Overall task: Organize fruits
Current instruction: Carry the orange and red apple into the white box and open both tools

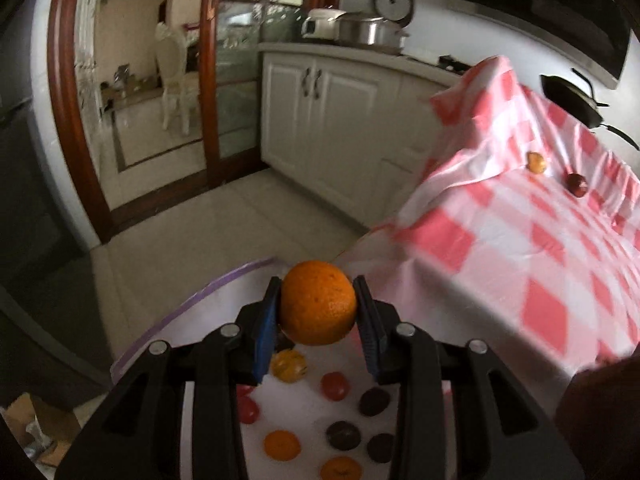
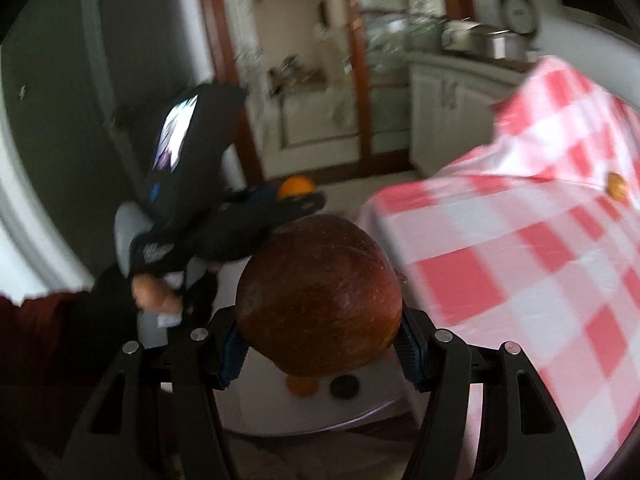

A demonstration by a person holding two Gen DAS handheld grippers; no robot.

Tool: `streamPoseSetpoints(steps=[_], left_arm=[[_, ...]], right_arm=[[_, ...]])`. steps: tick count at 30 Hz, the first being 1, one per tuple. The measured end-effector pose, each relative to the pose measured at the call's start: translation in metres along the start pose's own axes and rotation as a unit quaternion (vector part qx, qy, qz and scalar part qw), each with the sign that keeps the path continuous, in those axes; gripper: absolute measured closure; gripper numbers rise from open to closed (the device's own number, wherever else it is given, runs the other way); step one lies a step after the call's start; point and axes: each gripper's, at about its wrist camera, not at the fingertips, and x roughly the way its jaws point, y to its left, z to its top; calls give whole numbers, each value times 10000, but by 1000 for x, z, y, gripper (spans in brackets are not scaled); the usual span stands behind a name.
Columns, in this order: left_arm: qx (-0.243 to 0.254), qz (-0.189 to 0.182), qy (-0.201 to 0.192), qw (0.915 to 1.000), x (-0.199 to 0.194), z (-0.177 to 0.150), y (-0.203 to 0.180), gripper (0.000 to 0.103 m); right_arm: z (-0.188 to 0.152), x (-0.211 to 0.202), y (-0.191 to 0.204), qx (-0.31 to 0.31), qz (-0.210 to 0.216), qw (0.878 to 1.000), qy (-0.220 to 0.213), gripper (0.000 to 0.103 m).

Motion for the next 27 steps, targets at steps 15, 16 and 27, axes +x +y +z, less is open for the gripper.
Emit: streamPoseSetpoints(steps=[15,16,27], left_arm=[[86,800,1569,9843,88,-39,45,67],[64,829,1625,9832,92,-41,47,67],[-129,934,2445,9650,133,-62,73,66]], right_arm=[[-23,120,10,-250,-311,9800,1949,42],[-22,127,9,-267,-364,9779,2040,42],[-17,180,23,-569,-207,9669,2479,42]])
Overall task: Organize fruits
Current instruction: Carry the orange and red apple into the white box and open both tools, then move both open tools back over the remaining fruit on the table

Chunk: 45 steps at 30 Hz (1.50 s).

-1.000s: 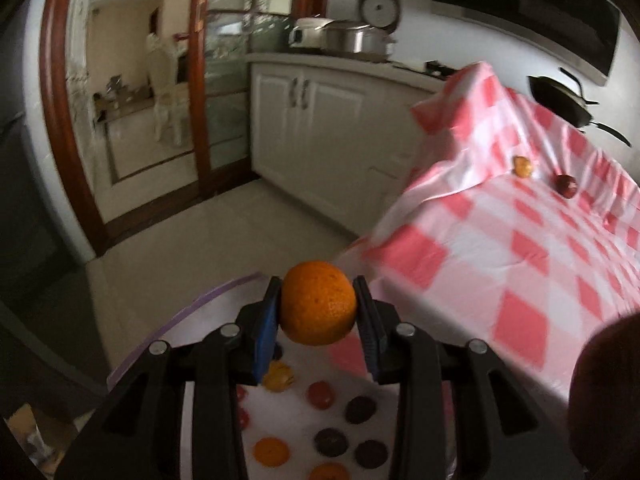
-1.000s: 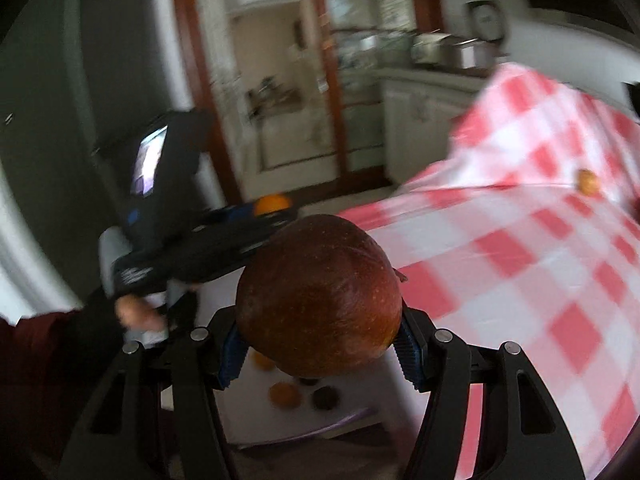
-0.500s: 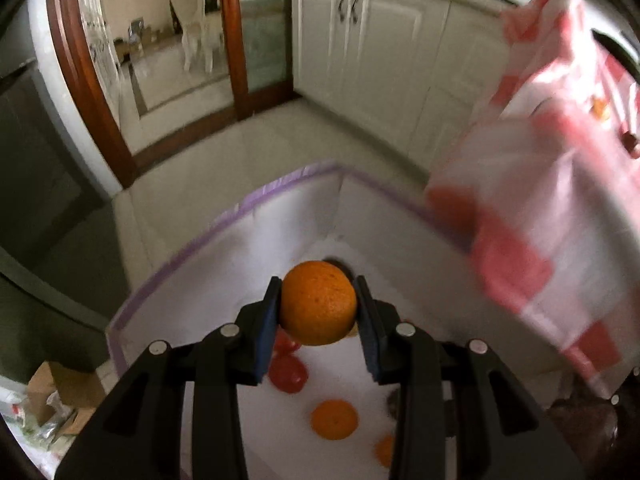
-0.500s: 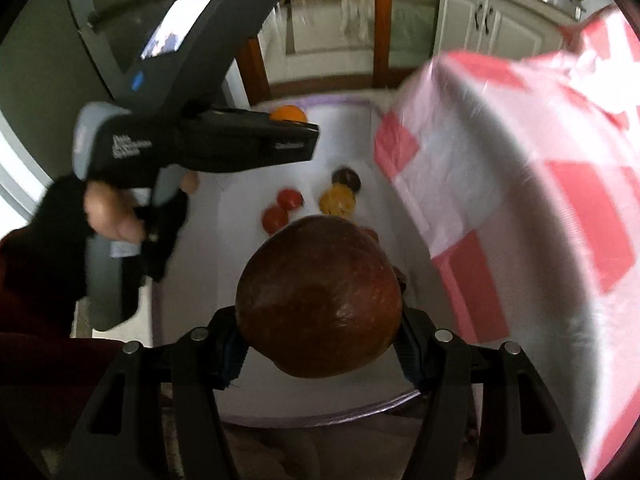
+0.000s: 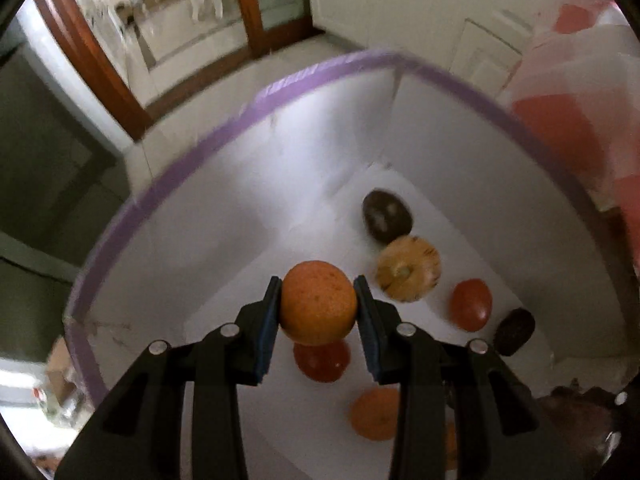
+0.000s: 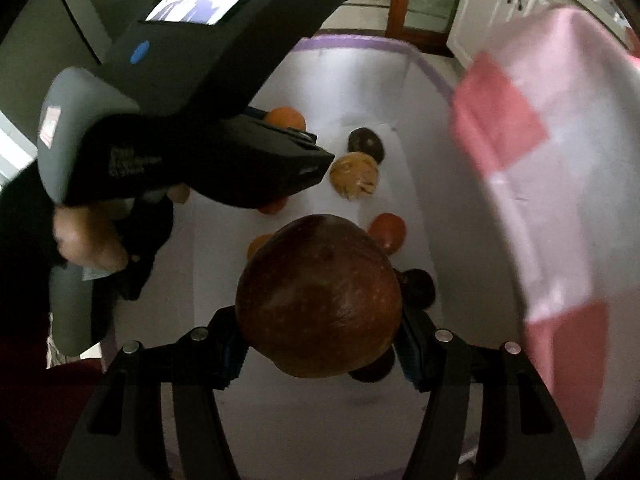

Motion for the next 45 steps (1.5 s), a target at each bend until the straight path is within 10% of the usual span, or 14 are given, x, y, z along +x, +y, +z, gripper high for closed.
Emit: streamPoseSetpoints(steps=[5,16,23,27,30,35,40,45], left_arm=[[-206,-27,170,9996,5,1,6,65],[-186,117,220,9995,10,2,7,22],[102,403,323,9986,5,8,0,20],[-257,302,-396,9984,-48,22,12,20],[-755,460,-1629,9827,-119,33,22,13],[-756,306,-3193,9441,-222,51,-15,2],[204,-606,-3387,9387,-258,62,-117,2],[965,-1346,-3607,9178,-278,57,-259,2]], right_arm=[[-2,22,7,-120,-56,9995,304,42],[-7,29,11,-186,-155,9986,464,40],[-3,7,22,-316,-335,9989,-17,22],[-7,-40,29,-658,-306,9957,-569,22],[-12,-96,25,-666,309,9897,-1225,22],[-36,-210,-19,-256,446,9597,-2761,21],[-103,-293,-132,1346,-611,9012,-4075,16],[-188,-324,-236,3045,-1521,8309,-4401,16]])
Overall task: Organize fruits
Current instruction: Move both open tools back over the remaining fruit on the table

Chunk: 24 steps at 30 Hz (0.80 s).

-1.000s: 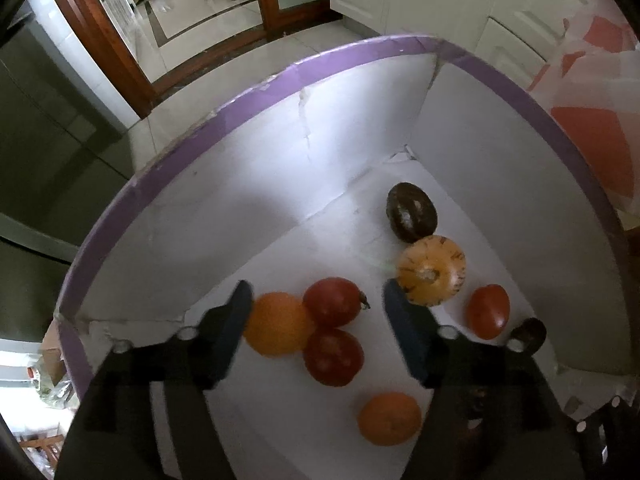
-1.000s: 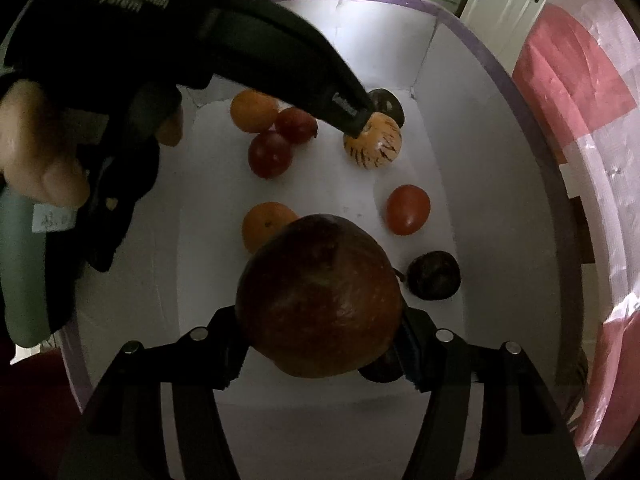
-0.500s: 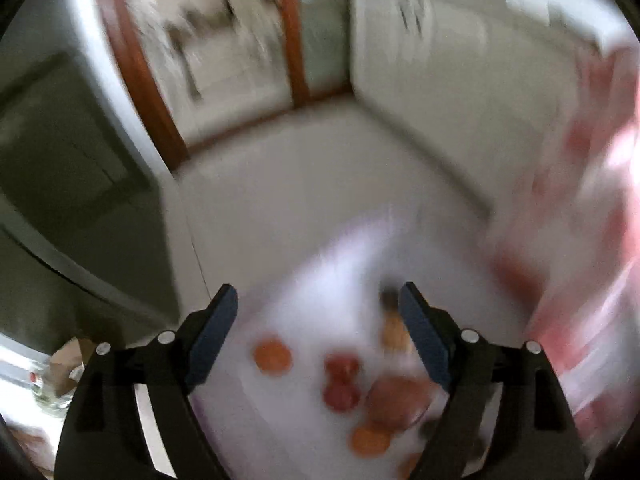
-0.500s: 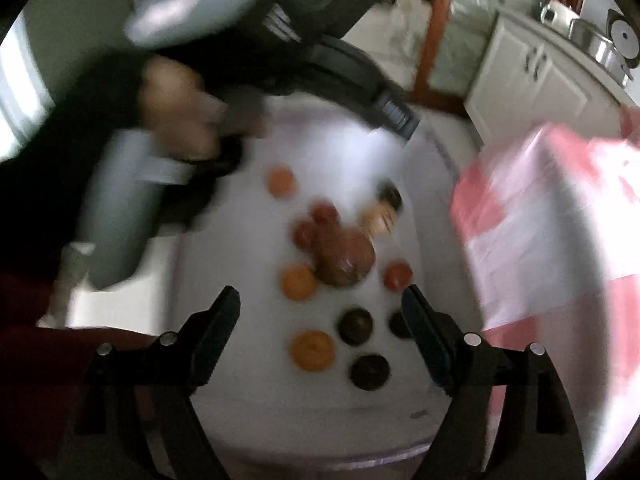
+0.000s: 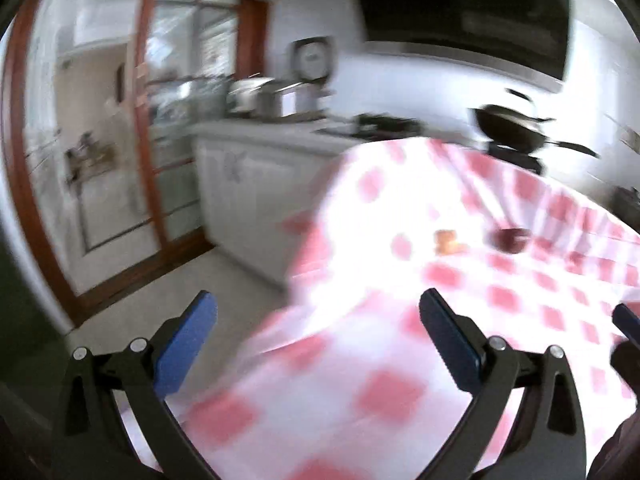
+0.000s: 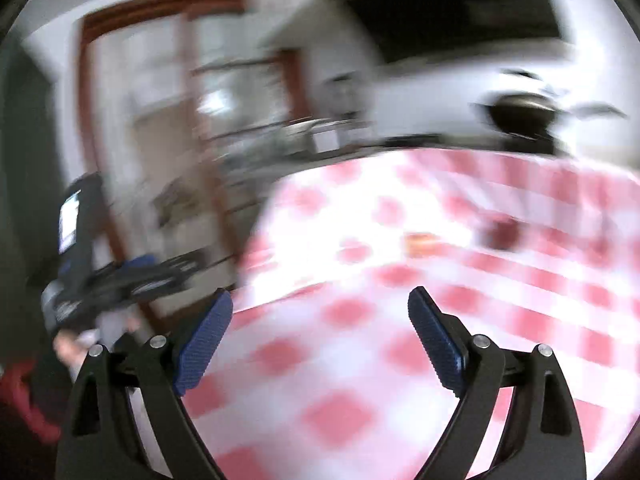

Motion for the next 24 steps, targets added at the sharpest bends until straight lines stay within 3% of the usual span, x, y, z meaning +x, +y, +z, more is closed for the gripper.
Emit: streamPoseSetpoints(steps=[2,6,11,16,18,20,24], left_arm=[[50,-267,-188,9995,18,7,-49,2],[-273,-1054,-76,9940,66,25,-132,2],[-676,-1270,379,9889,141,29,-214,2],[-777,-1118,644,9886,186,15,-219,2],[-720,-1142,573,9892,180,12,-194,2],[-643,-1028,376,9919,177,12,-180,2],[-1075,-903,535,9886,191,12,-161,2]], right_arm=[[-9,-1,-43,512,-375,9979,-158,16],[-24,-22,-115,1296,-843,9866,-531,16],[-46,-39,-159,1938,-1132,9725,-623,16],[-41,-35,-165,2038,-1268,9698,-423,16],[-32,-23,-166,1986,-1274,9715,-236,16],[-21,-3,-177,2009,-1380,9698,-57,16],[-1,58,-216,2014,-1823,9616,383,16]])
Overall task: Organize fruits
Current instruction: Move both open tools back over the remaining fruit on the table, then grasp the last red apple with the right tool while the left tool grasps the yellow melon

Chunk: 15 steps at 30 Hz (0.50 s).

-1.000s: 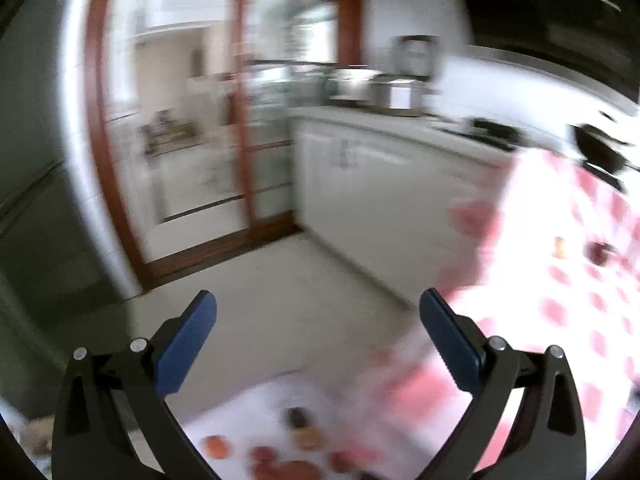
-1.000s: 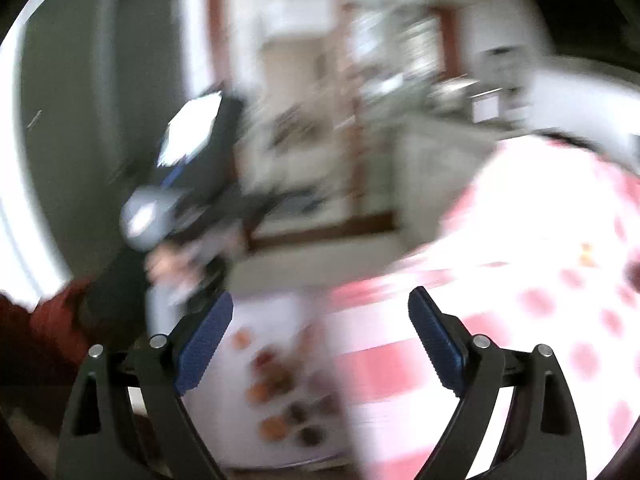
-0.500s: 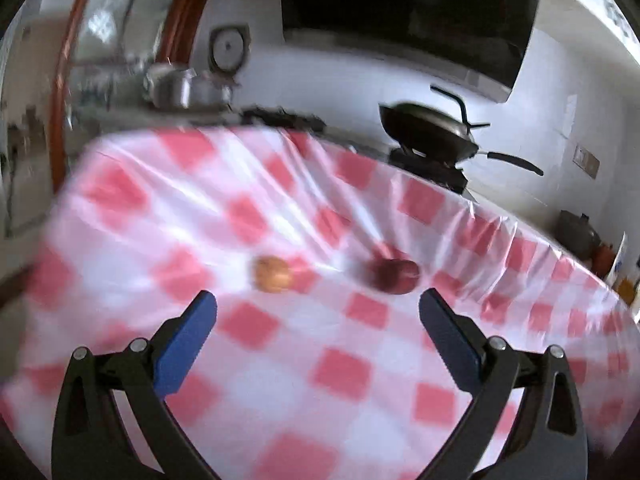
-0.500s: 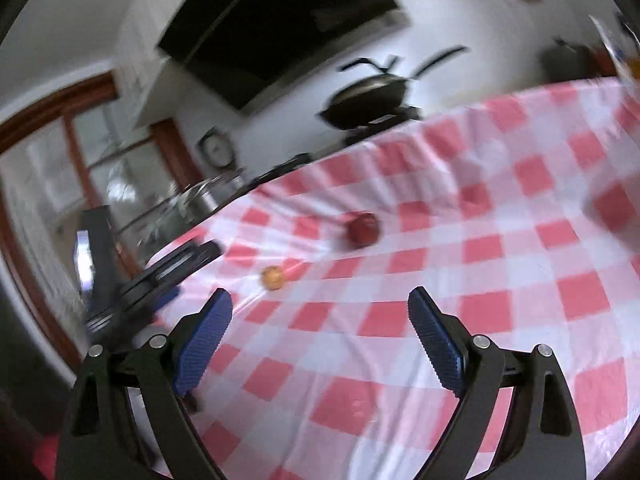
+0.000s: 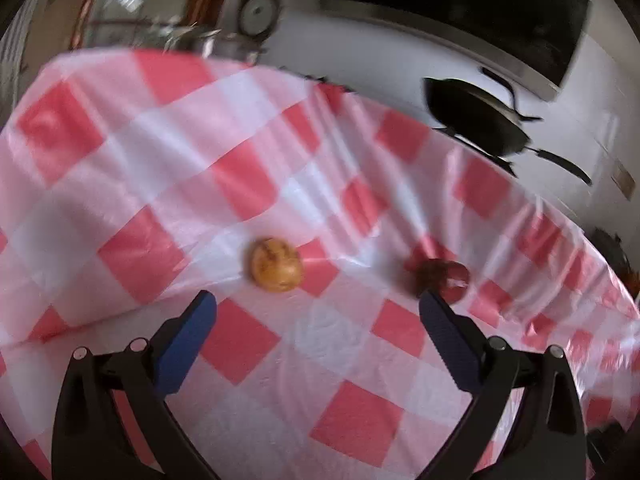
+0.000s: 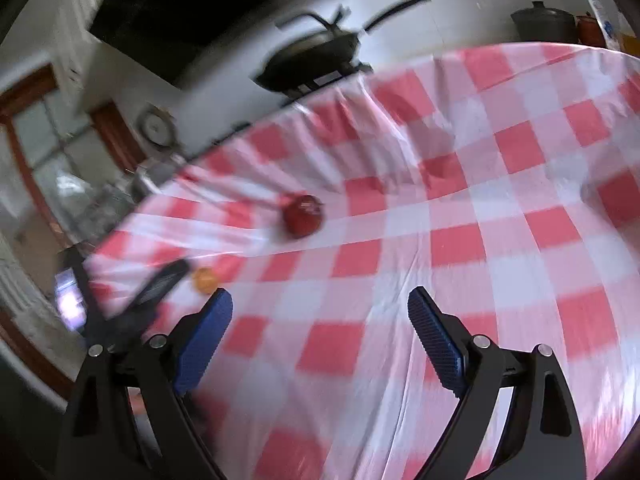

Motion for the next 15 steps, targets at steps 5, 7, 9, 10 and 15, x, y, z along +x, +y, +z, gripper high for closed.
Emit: streamPoseSetpoints(steps=[5,7,9,10,15], left_arm=[[-444,172,28,9989,8,3,20,2],[-660,239,75,9975,13,4,28,2],[-880,252,215,9956,20,4,36,2],[-944,270,281,9948,22,4,39,2],[-1187,308,421,9916,26,1,49,2]], right_arm=[[27,82,11,-299,-296,9986,329,16],[35,113,23,-514,-346,9971,437,16],[44,144,36,-635,-346,9955,613,16],[47,152,40,-672,-344,9950,652,16],[57,200,65,-1176,-608,9879,813,16]])
